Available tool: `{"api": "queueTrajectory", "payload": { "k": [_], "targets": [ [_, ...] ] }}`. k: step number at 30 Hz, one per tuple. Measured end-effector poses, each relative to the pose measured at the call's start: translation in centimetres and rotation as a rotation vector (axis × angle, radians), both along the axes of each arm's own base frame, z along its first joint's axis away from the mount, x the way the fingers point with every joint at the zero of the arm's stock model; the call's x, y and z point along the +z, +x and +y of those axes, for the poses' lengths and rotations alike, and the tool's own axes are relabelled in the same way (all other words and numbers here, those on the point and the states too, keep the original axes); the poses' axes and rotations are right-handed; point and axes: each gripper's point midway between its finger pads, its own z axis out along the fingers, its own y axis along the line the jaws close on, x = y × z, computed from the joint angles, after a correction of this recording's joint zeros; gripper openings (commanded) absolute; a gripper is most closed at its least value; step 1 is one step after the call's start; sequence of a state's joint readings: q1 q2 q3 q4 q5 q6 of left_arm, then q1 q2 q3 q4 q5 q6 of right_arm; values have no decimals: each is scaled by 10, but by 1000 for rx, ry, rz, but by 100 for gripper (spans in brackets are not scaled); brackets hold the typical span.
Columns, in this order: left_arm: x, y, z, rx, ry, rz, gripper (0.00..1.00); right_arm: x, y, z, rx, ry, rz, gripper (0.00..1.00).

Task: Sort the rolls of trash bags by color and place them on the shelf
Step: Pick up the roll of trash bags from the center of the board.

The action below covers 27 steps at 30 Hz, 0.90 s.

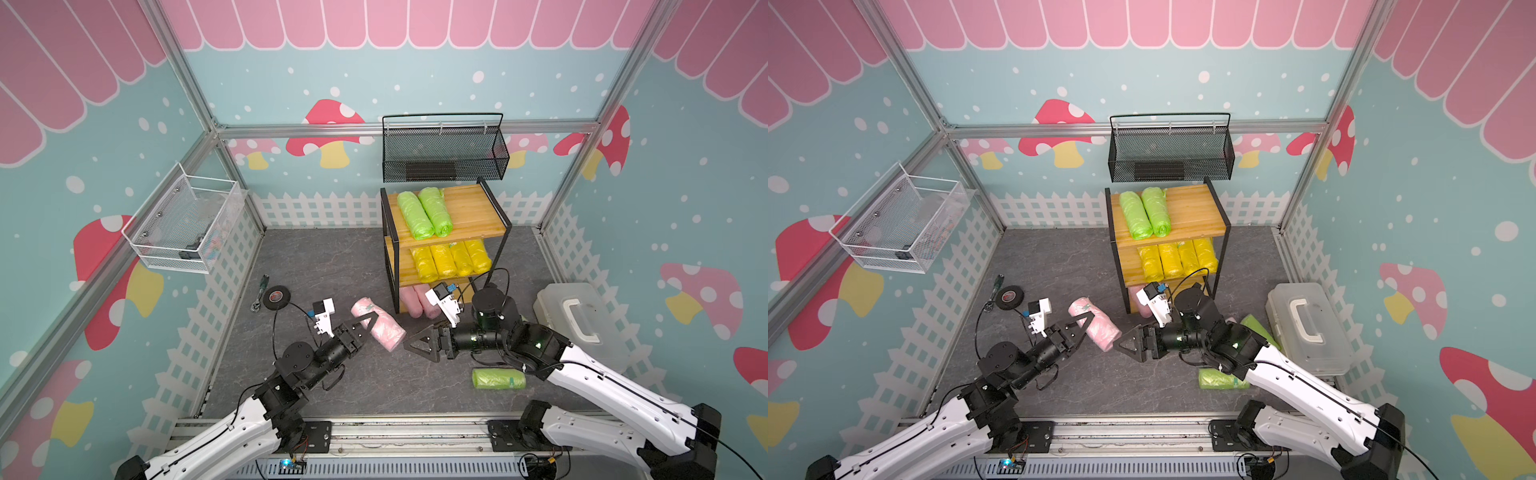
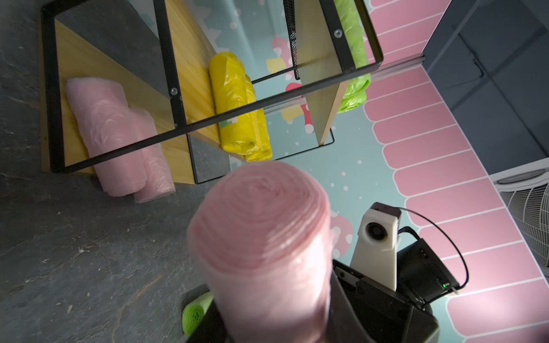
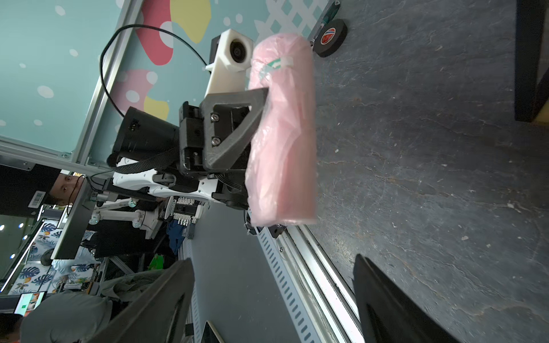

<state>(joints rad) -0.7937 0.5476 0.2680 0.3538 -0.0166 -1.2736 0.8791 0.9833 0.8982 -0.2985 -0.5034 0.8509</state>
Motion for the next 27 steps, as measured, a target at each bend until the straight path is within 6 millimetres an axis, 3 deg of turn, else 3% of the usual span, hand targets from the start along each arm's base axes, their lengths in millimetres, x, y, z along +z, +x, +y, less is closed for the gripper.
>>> {"api": "queueTrajectory", "payload": {
  "k": [7,16,23,27],
  "targets": [
    [3,3,13,61,-64,26,0,-21,11,13,-51,-8,71,88],
    [-6,6,13,73,-60,63,0,-15,10,37,-25,49,70,91],
    [-9,7,12,73,-53,74,0,-12,14,45,-42,75,61,92],
    [-12,8,11,73,-46,80,0,-18,21,51,-63,72,72,86]
  ]
}}
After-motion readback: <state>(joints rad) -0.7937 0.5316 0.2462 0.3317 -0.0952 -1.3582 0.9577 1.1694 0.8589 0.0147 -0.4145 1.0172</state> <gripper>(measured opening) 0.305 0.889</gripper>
